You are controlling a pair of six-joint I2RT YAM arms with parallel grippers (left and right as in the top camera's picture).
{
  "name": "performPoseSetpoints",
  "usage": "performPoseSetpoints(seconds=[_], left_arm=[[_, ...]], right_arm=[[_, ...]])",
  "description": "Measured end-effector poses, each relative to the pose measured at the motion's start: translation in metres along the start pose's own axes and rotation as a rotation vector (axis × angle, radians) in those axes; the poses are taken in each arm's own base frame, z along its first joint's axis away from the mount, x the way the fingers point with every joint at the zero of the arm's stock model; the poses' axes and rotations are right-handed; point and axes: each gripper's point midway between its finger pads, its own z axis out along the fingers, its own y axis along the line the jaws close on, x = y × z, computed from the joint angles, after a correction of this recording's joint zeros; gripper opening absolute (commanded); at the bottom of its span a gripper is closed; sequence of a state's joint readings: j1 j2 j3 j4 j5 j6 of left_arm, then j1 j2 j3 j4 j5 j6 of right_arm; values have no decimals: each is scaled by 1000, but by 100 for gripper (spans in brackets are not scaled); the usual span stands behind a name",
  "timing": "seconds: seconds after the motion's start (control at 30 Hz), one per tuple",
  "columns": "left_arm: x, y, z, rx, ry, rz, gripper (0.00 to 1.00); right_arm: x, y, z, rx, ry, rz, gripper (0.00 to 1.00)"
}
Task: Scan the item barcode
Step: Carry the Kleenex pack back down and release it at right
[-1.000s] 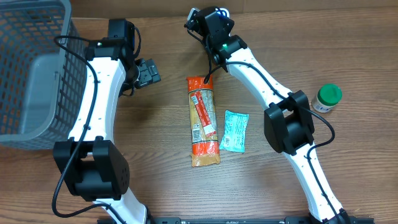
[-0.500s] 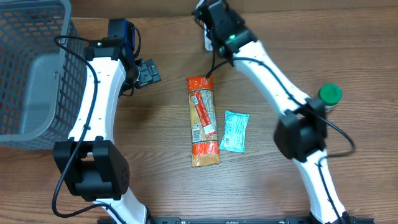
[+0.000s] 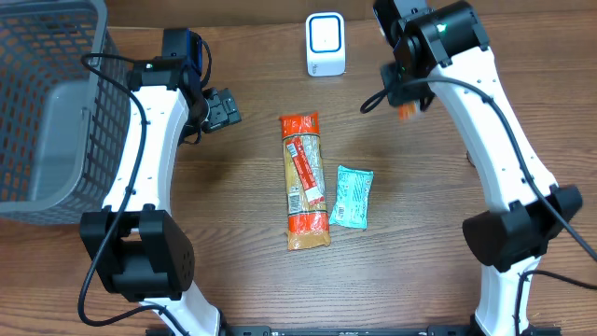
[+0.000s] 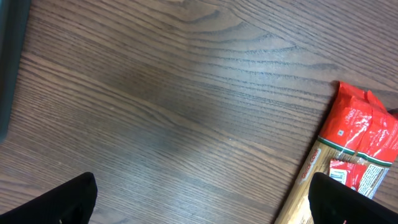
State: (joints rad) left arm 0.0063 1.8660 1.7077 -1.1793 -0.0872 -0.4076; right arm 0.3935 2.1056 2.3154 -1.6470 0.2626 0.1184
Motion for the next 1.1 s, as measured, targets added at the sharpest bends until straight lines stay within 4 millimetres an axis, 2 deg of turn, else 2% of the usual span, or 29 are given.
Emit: performPoseSetpoints(seconds=[0.1,0.2,0.5,0.7,0.77,0.97,1.0,1.07,1.1], left_arm=[[0,0,0,1,0,0,100],[0,0,0,0,0,0,100],[0,0,0,0,-1,0,100],[0,0,0,1,0,0,100],[0,0,0,0,0,0,100],[0,0,0,1,0,0,100],[0,0,0,0,0,0,100],[0,0,0,0,0,0,100],[0,0,0,0,0,0,100]], right_arm=[[23,-3,34,9,138,66,4],[44,-9,57,37,242,115,5],[86,-41,96,174,395,213,11],[98,-43,119,203,418,216,34],[98,-44,120,209,416,210,35],[94,-42,122,199,398,218,30],[94,-40,122,187,401,218,25],[93,-35,123,157,400,220,6],[91,-32,124,140,394,224,4]])
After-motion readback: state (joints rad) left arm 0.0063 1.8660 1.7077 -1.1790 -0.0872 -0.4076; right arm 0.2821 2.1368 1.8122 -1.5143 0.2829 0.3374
